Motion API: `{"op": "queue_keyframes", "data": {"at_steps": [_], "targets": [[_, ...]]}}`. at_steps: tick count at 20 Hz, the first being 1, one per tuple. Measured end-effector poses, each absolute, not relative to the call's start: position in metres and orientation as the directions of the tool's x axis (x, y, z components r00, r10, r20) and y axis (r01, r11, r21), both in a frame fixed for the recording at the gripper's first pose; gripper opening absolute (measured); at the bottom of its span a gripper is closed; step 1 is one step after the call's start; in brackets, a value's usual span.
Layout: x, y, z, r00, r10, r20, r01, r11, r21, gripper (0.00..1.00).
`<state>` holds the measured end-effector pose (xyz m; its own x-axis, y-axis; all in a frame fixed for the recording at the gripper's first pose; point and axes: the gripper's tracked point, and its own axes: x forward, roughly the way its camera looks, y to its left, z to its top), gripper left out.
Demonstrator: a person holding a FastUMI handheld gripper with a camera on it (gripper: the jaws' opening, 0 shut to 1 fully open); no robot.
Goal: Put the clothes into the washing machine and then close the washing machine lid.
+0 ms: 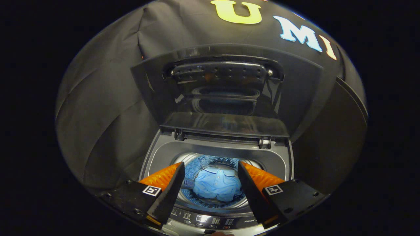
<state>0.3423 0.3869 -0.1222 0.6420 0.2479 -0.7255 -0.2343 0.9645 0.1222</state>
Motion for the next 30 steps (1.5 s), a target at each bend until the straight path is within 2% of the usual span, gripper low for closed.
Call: {"op": "queue_keyframes", "data": {"at_steps": [8, 21, 25, 30], "targets": [[0.350, 0.385, -0.061, 0.723, 0.264, -0.638, -0.259, 0.960, 0.104, 0.98], [0.394, 0.378, 0.100, 0.883, 0.319, -0.343, -0.297, 0.948, 0.115, 0.98], [0.418, 0.371, 0.125, 0.895, 0.314, -0.318, -0.279, 0.948, 0.151, 0.98], [0.456, 0.365, 0.120, 0.886, 0.296, -0.357, -0.241, 0.951, 0.192, 0.98]]}}
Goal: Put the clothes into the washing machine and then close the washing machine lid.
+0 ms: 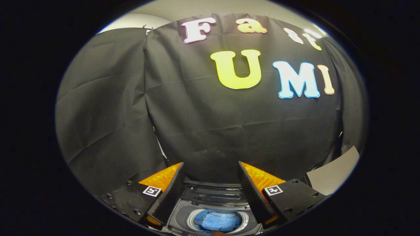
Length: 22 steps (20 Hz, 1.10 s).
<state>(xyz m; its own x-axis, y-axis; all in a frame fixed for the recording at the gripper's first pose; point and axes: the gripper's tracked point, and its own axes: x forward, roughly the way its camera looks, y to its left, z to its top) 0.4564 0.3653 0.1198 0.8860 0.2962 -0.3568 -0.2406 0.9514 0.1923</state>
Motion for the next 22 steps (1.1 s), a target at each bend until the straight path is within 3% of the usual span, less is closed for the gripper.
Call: {"op": "queue_keyframes", "data": {"at_steps": [10, 22], "targets": [[0.528, 0.370, 0.048, 0.815, 0.241, -0.528, -0.168, 0.969, 0.184, 0.98], [0.557, 0.382, -0.005, 0.757, 0.207, -0.619, -0.151, 0.978, 0.143, 0.98]]}}
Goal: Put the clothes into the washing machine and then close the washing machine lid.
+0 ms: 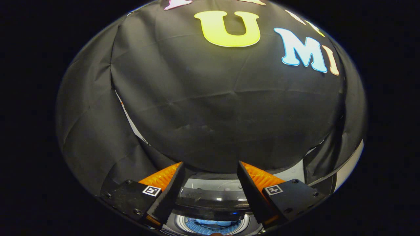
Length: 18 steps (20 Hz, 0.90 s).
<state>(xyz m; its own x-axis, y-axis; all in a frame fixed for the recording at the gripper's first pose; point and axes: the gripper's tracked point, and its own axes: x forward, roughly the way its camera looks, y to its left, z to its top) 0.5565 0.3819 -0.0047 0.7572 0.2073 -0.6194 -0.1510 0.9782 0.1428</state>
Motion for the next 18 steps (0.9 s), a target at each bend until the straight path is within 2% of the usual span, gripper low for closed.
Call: {"op": "queue_keyframes", "data": {"at_steps": [18], "targets": [[0.538, 0.387, -0.041, 0.653, 0.209, -0.728, -0.176, 0.977, 0.123, 0.99]]}}
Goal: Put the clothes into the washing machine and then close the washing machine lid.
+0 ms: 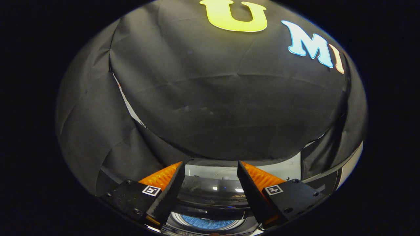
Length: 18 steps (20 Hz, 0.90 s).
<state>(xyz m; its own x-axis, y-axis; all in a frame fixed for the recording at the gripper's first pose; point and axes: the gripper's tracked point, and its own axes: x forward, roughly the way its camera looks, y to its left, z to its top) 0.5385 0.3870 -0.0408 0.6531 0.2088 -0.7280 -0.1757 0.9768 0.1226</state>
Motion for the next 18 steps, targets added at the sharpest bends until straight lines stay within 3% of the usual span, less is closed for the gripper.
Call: {"op": "queue_keyframes", "data": {"at_steps": [18], "targets": [[0.519, 0.383, -0.036, 0.669, 0.202, -0.716, -0.172, 0.978, 0.115, 0.98]]}}
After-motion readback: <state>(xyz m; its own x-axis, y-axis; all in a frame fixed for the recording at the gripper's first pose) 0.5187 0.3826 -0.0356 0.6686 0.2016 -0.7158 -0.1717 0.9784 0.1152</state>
